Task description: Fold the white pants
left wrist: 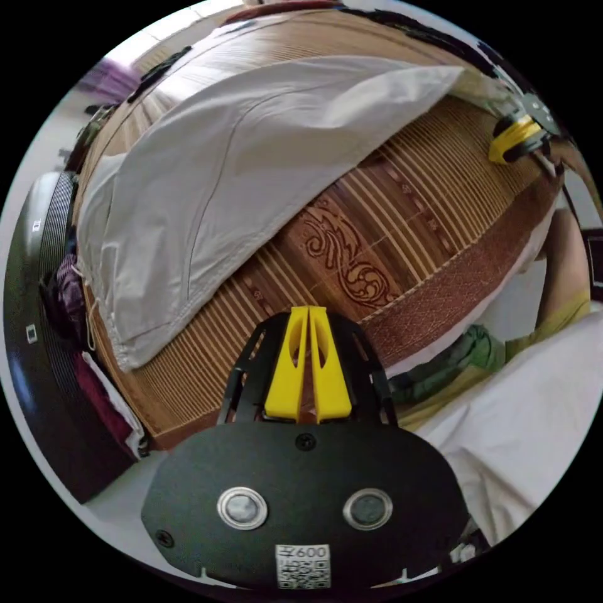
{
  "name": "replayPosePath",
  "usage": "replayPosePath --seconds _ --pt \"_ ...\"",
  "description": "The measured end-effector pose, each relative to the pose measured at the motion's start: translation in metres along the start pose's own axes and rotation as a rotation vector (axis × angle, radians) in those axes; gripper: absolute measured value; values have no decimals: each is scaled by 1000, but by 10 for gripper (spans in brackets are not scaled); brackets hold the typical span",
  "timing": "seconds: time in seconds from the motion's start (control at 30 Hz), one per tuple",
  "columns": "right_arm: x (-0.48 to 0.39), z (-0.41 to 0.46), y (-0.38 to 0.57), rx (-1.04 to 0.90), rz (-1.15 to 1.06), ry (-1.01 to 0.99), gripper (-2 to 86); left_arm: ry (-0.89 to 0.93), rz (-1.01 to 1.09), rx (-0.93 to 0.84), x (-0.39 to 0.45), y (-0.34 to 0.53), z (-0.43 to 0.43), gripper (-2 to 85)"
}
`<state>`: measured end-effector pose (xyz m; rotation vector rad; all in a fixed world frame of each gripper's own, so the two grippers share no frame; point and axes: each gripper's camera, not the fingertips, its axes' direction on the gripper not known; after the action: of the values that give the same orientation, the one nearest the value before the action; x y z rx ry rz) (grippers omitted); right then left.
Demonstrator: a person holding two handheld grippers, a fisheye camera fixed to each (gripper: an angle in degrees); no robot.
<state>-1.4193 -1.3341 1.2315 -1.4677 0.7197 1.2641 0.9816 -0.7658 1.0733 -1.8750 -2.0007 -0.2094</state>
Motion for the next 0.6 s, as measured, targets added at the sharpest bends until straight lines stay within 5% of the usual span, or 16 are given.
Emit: replayPosePath --seconds 0.17,0.37,0.6 --pt "5 6 18 23 -28 73 -9 28 50 33 -14 20 1 6" --pt "7 7 54 117 35 154 -9 -207 -67 229 33 83 5 7" --pt "-22 33 46 -62 -53 383 -9 -94 -459 505 37 165 16 7"
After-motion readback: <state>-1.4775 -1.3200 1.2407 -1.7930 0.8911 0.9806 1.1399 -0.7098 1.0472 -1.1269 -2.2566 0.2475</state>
